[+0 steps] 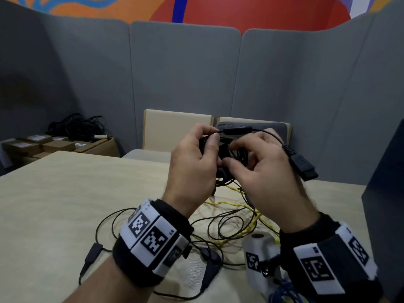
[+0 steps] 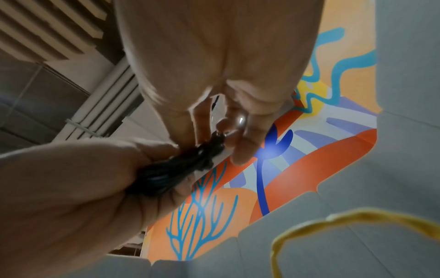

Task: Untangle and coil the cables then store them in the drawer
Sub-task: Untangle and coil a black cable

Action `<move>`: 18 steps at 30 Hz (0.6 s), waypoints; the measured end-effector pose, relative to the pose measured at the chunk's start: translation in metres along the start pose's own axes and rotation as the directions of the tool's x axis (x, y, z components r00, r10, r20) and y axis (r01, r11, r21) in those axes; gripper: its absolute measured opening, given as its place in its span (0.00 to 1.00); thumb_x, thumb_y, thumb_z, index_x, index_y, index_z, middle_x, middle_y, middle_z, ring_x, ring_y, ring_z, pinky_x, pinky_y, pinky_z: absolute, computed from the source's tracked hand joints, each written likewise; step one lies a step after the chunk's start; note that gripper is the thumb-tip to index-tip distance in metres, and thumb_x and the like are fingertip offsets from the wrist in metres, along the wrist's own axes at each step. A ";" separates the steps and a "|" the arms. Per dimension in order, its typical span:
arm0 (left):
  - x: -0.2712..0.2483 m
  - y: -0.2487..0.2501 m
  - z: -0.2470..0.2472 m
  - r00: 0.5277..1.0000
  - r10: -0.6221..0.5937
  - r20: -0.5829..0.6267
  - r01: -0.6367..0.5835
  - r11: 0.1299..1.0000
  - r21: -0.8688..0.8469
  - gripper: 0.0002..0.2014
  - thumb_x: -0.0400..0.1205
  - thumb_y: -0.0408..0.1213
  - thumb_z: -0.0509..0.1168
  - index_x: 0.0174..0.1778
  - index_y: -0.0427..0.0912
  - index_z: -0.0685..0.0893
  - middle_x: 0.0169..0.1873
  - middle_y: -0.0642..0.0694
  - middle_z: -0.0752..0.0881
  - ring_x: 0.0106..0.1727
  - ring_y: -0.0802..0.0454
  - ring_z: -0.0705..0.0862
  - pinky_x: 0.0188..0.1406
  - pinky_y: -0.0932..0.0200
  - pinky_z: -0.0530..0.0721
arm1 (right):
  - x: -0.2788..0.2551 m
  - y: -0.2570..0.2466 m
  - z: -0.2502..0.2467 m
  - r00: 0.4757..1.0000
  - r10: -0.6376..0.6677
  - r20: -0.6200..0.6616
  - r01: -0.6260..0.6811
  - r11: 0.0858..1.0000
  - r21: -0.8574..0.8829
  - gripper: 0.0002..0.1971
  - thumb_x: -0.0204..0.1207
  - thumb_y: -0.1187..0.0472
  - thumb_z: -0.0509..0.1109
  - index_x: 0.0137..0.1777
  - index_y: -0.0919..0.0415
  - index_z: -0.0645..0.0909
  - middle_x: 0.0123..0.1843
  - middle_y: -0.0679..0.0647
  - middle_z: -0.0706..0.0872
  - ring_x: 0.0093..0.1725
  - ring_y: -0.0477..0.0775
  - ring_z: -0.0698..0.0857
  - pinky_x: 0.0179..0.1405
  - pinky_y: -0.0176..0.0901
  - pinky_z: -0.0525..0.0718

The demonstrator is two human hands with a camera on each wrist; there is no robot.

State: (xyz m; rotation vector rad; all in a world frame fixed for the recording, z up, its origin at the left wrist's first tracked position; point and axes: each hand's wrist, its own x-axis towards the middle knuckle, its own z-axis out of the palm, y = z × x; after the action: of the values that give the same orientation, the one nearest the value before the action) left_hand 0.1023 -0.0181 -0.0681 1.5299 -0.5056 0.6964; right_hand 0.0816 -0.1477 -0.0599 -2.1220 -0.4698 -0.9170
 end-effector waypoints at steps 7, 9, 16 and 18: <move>0.004 -0.005 -0.003 0.999 0.022 -0.030 -0.021 0.999 0.034 0.06 0.87 0.40 0.59 0.46 0.51 0.80 0.29 0.53 0.79 0.31 0.51 0.79 0.29 0.46 0.83 | 0.002 -0.001 -0.004 0.906 0.320 0.278 -0.422 0.754 0.504 0.10 0.79 0.62 0.71 0.53 0.53 0.73 0.41 0.58 0.87 0.39 0.55 0.90 0.35 0.48 0.87; 0.005 -0.004 -0.004 0.999 0.017 -0.035 -0.016 1.000 0.011 0.07 0.87 0.38 0.59 0.46 0.50 0.80 0.27 0.54 0.78 0.29 0.54 0.77 0.27 0.52 0.80 | 0.003 0.001 -0.006 0.889 0.304 0.343 -0.448 0.733 0.512 0.12 0.78 0.62 0.72 0.56 0.54 0.72 0.44 0.60 0.88 0.39 0.57 0.89 0.38 0.52 0.88; 0.007 -0.003 -0.006 0.997 0.011 -0.079 -0.013 1.000 -0.028 0.10 0.88 0.35 0.58 0.43 0.51 0.79 0.22 0.57 0.79 0.24 0.60 0.76 0.23 0.63 0.77 | 0.003 0.010 -0.009 0.828 0.254 0.500 -0.463 0.813 0.353 0.19 0.76 0.65 0.74 0.62 0.54 0.70 0.38 0.56 0.89 0.35 0.57 0.86 0.37 0.50 0.83; 0.008 -0.003 -0.007 0.997 0.009 -0.079 -0.011 1.000 -0.026 0.10 0.88 0.35 0.59 0.43 0.51 0.79 0.22 0.56 0.79 0.24 0.59 0.76 0.22 0.62 0.77 | 0.004 0.015 -0.013 0.823 0.251 0.510 -0.424 0.868 0.258 0.20 0.73 0.56 0.77 0.60 0.49 0.73 0.36 0.52 0.88 0.34 0.54 0.85 0.39 0.50 0.80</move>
State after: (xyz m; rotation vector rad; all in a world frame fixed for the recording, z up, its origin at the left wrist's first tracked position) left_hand 0.1089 -0.0100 -0.0651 1.4705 -0.4617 0.7519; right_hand 0.0874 -0.1675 -0.0583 -1.9750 -0.4269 -0.0886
